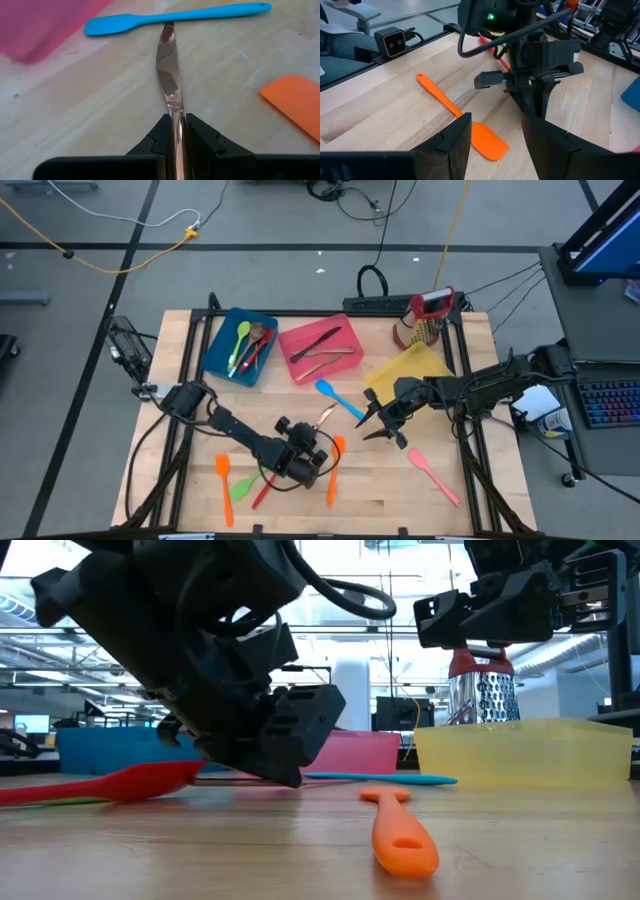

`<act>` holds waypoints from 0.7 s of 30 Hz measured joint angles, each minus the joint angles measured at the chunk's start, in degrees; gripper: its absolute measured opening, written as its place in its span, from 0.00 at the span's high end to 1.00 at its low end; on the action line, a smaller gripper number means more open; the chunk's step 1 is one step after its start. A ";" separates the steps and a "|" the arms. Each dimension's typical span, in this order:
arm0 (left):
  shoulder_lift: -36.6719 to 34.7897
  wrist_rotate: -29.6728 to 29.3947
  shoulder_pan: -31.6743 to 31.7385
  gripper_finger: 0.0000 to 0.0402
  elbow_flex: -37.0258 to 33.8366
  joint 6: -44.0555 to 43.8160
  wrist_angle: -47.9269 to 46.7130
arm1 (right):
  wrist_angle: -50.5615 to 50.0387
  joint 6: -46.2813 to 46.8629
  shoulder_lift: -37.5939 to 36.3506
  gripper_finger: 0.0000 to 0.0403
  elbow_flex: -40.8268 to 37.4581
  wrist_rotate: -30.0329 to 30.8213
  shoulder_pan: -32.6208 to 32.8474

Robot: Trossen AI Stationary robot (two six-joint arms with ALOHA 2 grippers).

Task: Pick & Place Kitchen Items
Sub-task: Put the gold knife into the pink bin

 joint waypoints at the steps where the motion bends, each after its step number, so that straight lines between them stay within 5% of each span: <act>1: -0.02 -0.02 0.12 0.90 0.00 0.15 0.04 | 0.00 -0.02 0.00 0.58 0.00 0.00 0.02; 10: -2.64 5.15 0.03 0.91 0.20 0.00 2.09 | 0.02 0.00 0.00 0.58 0.00 0.00 0.02; 21: -10.07 3.95 0.59 0.91 0.26 8.13 0.33 | 0.02 0.00 0.00 0.58 0.00 0.02 0.02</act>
